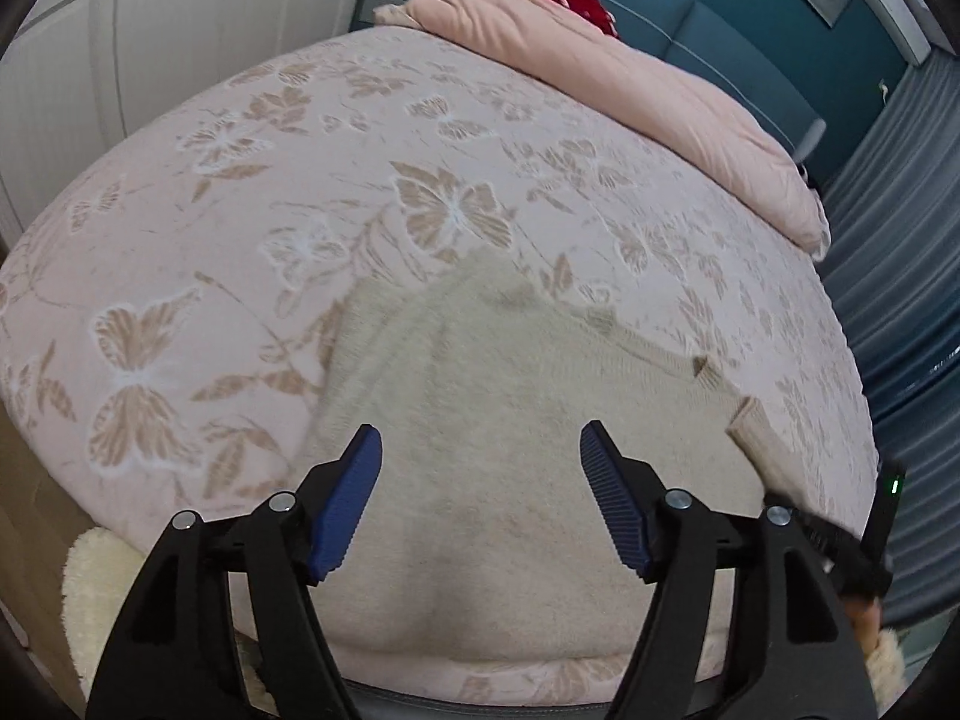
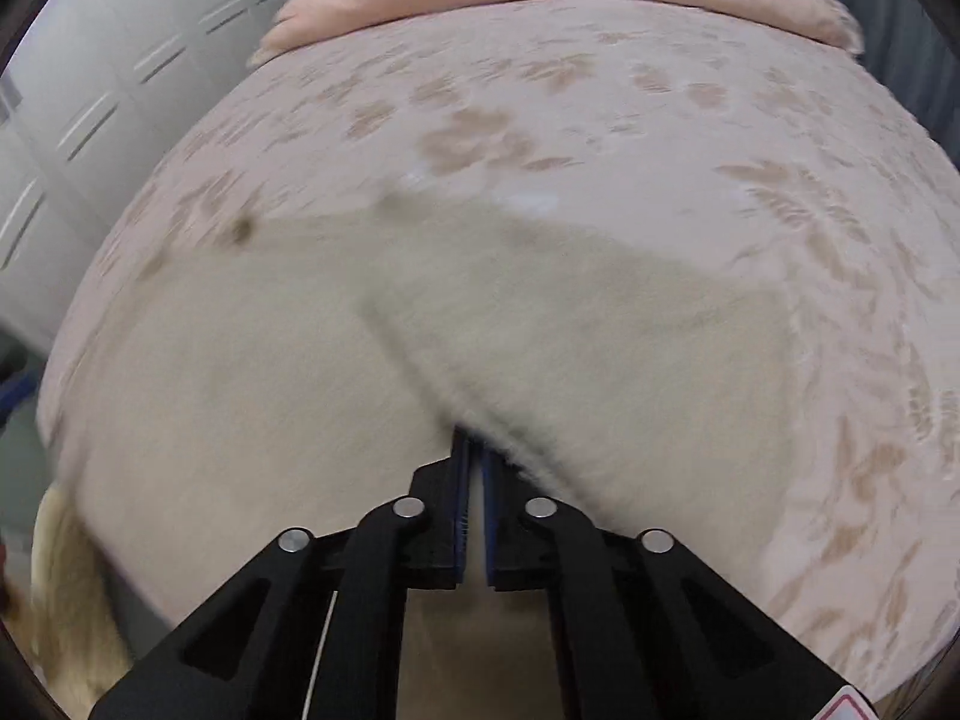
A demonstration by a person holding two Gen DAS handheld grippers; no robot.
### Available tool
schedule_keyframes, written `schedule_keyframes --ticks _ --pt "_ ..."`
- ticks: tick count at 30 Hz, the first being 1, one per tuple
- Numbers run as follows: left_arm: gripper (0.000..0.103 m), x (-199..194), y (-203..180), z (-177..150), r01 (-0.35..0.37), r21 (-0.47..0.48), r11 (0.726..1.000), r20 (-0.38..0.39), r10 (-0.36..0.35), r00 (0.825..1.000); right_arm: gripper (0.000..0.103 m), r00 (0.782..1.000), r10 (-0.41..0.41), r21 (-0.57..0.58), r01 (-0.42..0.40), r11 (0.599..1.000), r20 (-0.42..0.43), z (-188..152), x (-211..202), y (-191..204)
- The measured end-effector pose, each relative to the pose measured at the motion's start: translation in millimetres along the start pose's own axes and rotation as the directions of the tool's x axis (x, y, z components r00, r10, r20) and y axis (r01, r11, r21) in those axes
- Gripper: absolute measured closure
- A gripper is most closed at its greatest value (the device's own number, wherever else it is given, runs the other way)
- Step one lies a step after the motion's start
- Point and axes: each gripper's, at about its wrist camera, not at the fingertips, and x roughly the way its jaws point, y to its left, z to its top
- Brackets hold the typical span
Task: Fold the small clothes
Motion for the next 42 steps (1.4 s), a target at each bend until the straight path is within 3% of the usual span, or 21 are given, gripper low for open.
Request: schedule_keyframes --ticks 2,4,5,7,9,11,12,15,17,20,22,23,25,28,31,33,36,38,40,42 --pt "0.035 20 -12 -11 -0.031 0.044 0.999 -0.040 0.033 0.999 0.100 0.994 -0.087 0.248 0.068 0.966 0.065 24 -15 -51" --pt "0.035 31 -20 -21 -0.026 0.057 0.998 -0.069 0.030 0.997 0.100 0.991 -0.029 0.328 -0.014 0.944 0.127 33 -39 -68" --pt "0.034 36 -20 -26 -0.021 0.050 0.999 -0.083 0.025 0.996 0.100 0.990 0.016 0.284 -0.054 0.957 0.137 31 -48 -61" --pt "0.030 50 -19 -33 -0.023 0.029 0.999 -0.120 0.026 0.992 0.100 0.995 0.046 0.119 -0.057 0.991 0.092 21 -46 -30" --pt "0.029 60 -18 -39 -0.041 0.020 0.999 -0.144 0.043 0.989 0.102 1.000 -0.029 -0.002 0.029 1.000 0.001 3 -15 -13" --pt "0.028 60 -22 -42 -0.058 0.053 0.997 -0.134 0.065 0.989 0.103 0.987 -0.135 0.016 0.137 0.990 -0.087 -9 16 -16" --pt "0.028 59 -25 -41 -0.064 0.072 0.995 -0.138 0.073 0.988 0.101 0.992 -0.113 0.058 0.115 0.992 -0.048 -10 8 -12" --pt "0.027 50 -28 -37 -0.058 0.096 0.994 -0.127 0.070 0.989 0.100 0.996 0.066 0.061 -0.070 0.996 0.066 -15 -33 24" --pt "0.022 46 -27 -34 -0.065 0.081 0.995 -0.107 0.073 0.992 0.099 0.991 0.132 0.001 -0.132 0.991 0.029 -21 -29 59" --pt "0.022 53 -23 -31 -0.089 0.050 0.995 -0.115 0.095 0.989 0.101 0.993 0.079 -0.112 -0.089 0.990 -0.090 -31 21 103" --pt "0.022 57 -20 -31 -0.101 0.054 0.993 -0.118 0.107 0.987 0.099 0.998 0.000 -0.140 -0.009 0.990 -0.063 -26 25 121" --pt "0.022 57 -18 -32 -0.120 0.069 0.990 -0.116 0.128 0.985 0.099 0.998 0.028 -0.143 -0.034 0.989 -0.048 -20 15 131" --pt "0.022 54 -12 -35 -0.133 0.092 0.987 -0.104 0.142 0.984 0.099 0.986 0.163 -0.128 -0.165 0.978 -0.024 -11 -4 147" --pt "0.022 53 -2 -40 -0.133 0.107 0.985 -0.090 0.143 0.986 0.099 0.972 0.221 -0.173 -0.232 0.957 -0.077 -5 5 184" --pt "0.022 50 -2 -43 -0.130 0.132 0.983 -0.085 0.142 0.986 0.099 0.961 0.185 -0.216 -0.228 0.949 -0.203 -8 56 219" --pt "0.022 47 -3 -43 -0.133 0.139 0.981 -0.088 0.146 0.985 0.099 0.975 0.142 -0.261 -0.184 0.948 -0.173 -4 75 235" --pt "0.020 42 1 -43 -0.109 0.101 0.989 -0.096 0.119 0.988 0.099 0.978 0.115 -0.253 -0.158 0.954 -0.176 11 72 247" --pt "0.018 41 4 -42 -0.090 0.084 0.992 -0.105 0.099 0.990 0.099 0.976 0.167 -0.230 -0.196 0.953 -0.139 14 51 242" --pt "0.018 40 4 -41 -0.086 0.075 0.993 -0.109 0.094 0.990 0.099 0.976 0.199 -0.193 -0.213 0.958 -0.088 9 27 220" --pt "0.017 34 1 -40 -0.079 0.067 0.995 -0.095 0.085 0.992 0.099 0.984 0.173 -0.136 -0.177 0.975 -0.040 -2 8 185"
